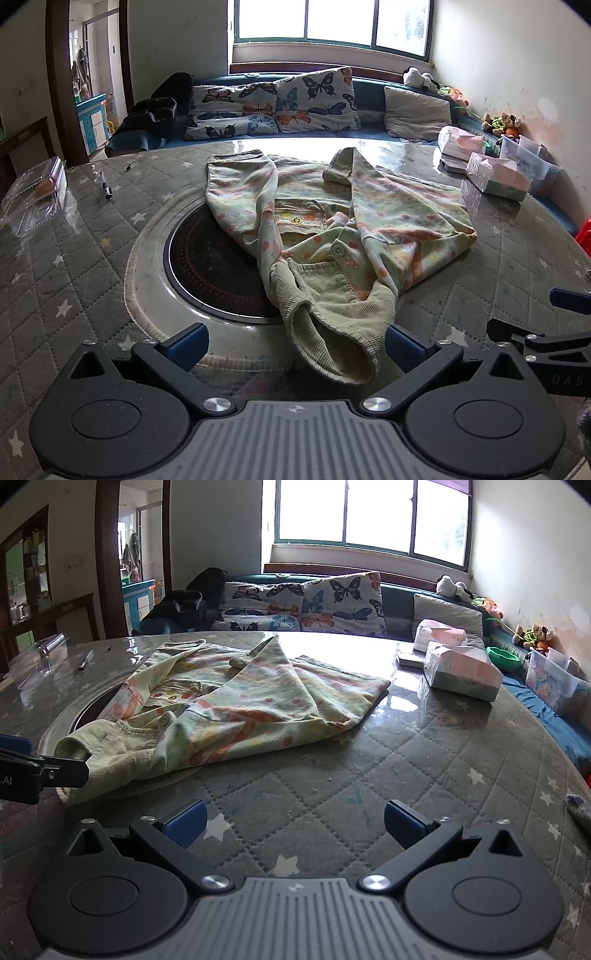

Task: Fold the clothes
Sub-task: 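Move both grippers open toward the crumpled floral shirt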

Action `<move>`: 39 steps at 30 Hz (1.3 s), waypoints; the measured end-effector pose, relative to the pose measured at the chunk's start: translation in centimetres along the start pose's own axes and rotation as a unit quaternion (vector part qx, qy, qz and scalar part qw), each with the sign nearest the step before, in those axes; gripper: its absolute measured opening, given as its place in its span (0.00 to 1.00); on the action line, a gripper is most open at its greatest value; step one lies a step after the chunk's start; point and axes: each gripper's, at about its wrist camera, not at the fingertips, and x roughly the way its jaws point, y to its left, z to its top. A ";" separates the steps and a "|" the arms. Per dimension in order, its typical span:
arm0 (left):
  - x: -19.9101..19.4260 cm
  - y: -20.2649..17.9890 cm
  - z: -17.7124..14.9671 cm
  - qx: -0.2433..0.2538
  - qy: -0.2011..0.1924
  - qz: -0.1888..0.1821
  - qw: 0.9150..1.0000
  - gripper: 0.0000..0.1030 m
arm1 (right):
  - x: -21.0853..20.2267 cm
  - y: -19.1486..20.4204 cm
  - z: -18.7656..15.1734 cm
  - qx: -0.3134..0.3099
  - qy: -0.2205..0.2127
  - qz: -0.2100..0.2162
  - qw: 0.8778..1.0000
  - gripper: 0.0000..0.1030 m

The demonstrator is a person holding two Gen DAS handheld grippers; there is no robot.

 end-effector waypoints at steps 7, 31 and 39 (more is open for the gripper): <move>-0.3 -0.1 -0.3 -0.002 0.001 0.000 1.000 1.00 | -0.4 0.2 0.0 -0.005 -0.002 0.004 1.000 1.00; -1.4 -0.6 0.0 0.003 -0.010 0.001 1.000 1.00 | -1.8 0.7 1.0 -0.022 -0.020 0.009 1.000 1.00; -0.6 -0.5 0.9 0.008 -0.004 0.000 1.000 1.00 | -0.9 0.8 1.5 -0.018 -0.013 0.010 1.000 1.00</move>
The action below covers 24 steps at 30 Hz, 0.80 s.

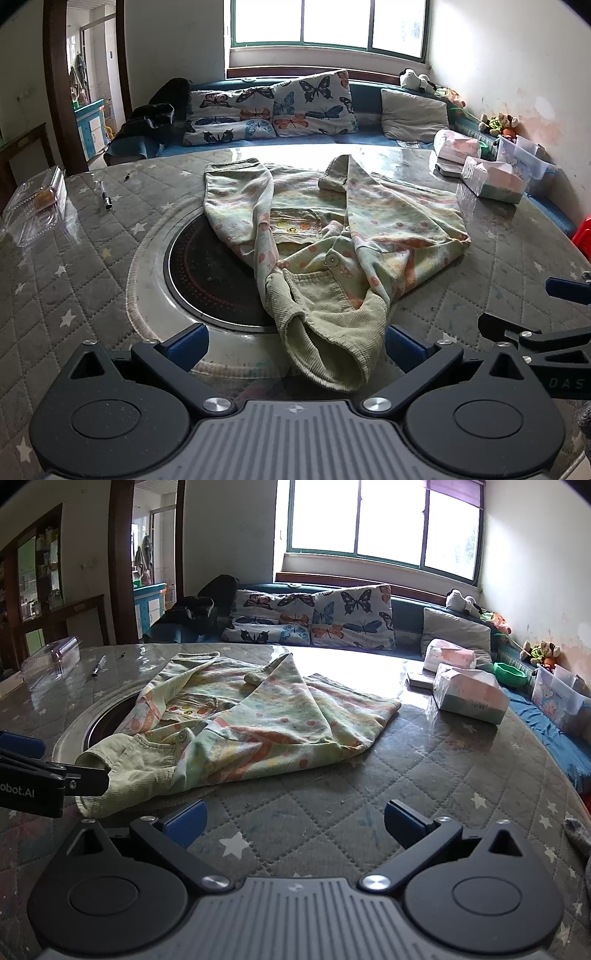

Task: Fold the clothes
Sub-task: 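Move both grippers open toward the crumpled floral shirt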

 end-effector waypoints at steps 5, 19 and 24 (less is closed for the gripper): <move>0.7 0.3 0.6 -0.001 0.004 -0.002 1.000 1.00 | 0.7 -0.1 0.5 -0.002 0.004 0.002 1.000 1.00; 2.8 1.7 3.4 -0.010 0.001 0.004 1.000 1.00 | 3.8 -0.4 4.1 -0.026 0.002 0.011 1.000 1.00; 4.2 2.5 4.3 -0.018 0.010 0.002 1.000 1.00 | 6.5 -0.6 6.1 -0.033 0.008 0.016 0.999 1.00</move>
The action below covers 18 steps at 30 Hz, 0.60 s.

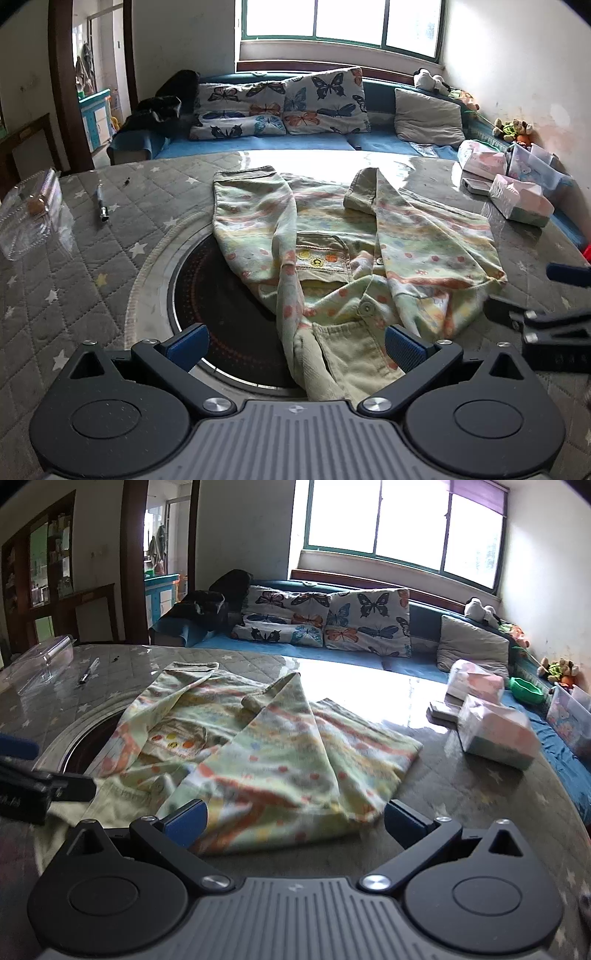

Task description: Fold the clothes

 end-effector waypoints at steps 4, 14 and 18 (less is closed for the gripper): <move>0.8 0.6 0.6 -0.005 0.003 -0.003 1.000 1.00 | 2.7 -0.6 2.0 -0.001 0.008 0.006 1.000 0.96; 2.6 2.0 2.0 -0.021 0.004 0.001 1.000 1.00 | 9.9 -1.6 7.7 0.010 0.017 0.032 0.999 0.89; 3.3 2.4 2.7 -0.024 0.003 0.008 1.000 1.00 | 12.4 -1.3 9.5 0.006 0.022 0.038 0.999 0.81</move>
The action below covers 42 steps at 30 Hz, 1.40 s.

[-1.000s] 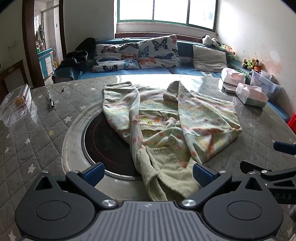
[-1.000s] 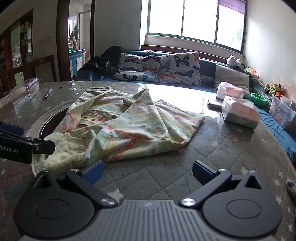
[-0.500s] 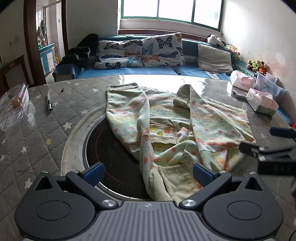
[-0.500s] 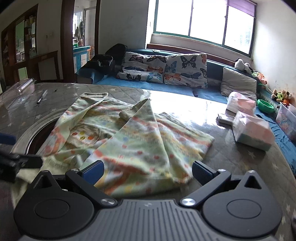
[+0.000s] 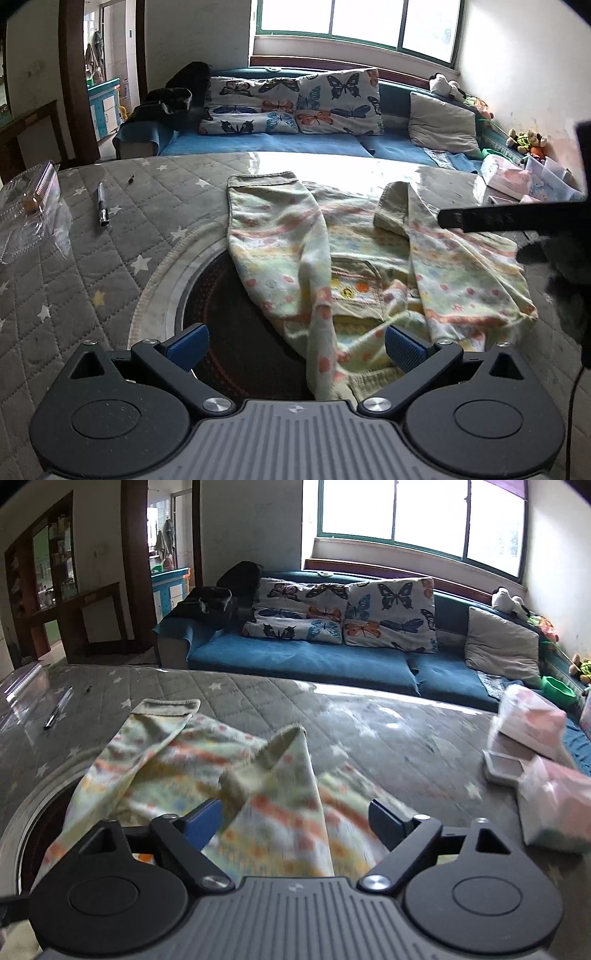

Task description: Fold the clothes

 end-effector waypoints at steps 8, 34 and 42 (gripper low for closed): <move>1.6 0.1 1.8 0.006 -0.011 0.001 1.000 1.00 | 5.1 -0.5 1.8 0.023 0.026 0.013 0.999 0.56; 6.8 -1.0 3.7 0.075 0.005 -0.011 0.997 0.33 | 6.8 -2.8 2.8 0.064 0.019 0.043 0.997 0.34; 7.2 -1.0 3.9 0.079 0.006 -0.012 0.997 0.28 | 6.2 -2.7 2.0 0.053 0.017 0.032 0.998 0.04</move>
